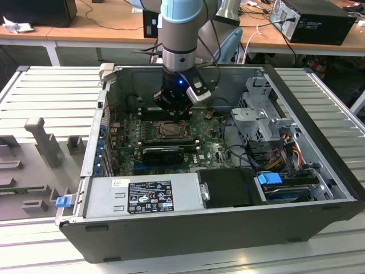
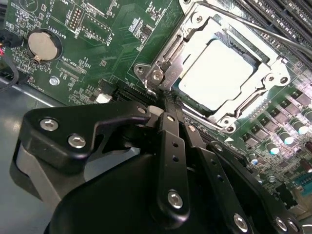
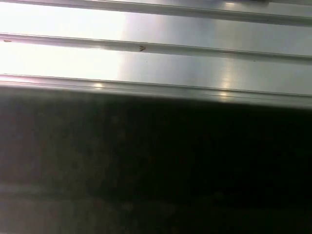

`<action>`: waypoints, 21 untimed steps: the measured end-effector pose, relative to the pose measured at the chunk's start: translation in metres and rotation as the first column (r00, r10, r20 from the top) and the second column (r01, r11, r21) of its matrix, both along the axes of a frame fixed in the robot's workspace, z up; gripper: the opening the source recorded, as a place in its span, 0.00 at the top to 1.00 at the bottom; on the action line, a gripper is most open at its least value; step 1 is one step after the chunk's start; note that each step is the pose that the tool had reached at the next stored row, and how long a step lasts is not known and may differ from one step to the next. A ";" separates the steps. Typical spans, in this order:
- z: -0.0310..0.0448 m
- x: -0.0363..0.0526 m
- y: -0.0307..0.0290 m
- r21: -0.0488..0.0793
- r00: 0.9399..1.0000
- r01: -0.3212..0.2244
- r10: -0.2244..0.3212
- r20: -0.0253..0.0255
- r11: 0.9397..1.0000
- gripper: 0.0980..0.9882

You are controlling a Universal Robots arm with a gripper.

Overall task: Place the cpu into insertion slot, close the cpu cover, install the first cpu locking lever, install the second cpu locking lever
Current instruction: 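Install the first cpu locking lever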

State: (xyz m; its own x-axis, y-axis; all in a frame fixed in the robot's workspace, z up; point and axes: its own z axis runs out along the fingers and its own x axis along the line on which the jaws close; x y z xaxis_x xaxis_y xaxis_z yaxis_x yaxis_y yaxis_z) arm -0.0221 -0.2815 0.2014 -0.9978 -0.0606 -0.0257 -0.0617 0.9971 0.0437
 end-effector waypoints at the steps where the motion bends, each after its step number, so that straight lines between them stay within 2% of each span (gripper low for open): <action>1: -0.0001 0.0001 0.0001 0.006 1.000 0.000 0.000 0.000 1.000 0.99; 5: 0.0033 0.0002 0.0002 0.011 1.000 0.000 0.000 0.000 1.000 0.99; 6: 0.0064 0.0001 0.0001 0.011 1.000 0.000 0.000 0.000 1.000 0.99; 7: 0.0151 0.0002 0.0002 0.011 1.000 0.000 0.000 0.000 1.000 0.99; 8: 0.0203 0.0002 0.0003 0.010 1.000 0.000 0.000 0.000 1.000 0.99; 11: 0.0213 0.0001 -0.0001 0.011 1.000 0.000 0.000 0.000 1.000 0.99; 21: 0.0213 0.0002 -0.0070 0.010 1.000 0.000 0.000 0.000 1.000 0.99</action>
State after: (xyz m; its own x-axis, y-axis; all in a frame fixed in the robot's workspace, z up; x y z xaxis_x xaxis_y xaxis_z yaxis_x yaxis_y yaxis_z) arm -0.0219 -0.2884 0.2227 -0.9978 -0.0605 -0.0264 -0.0619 0.9966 0.0542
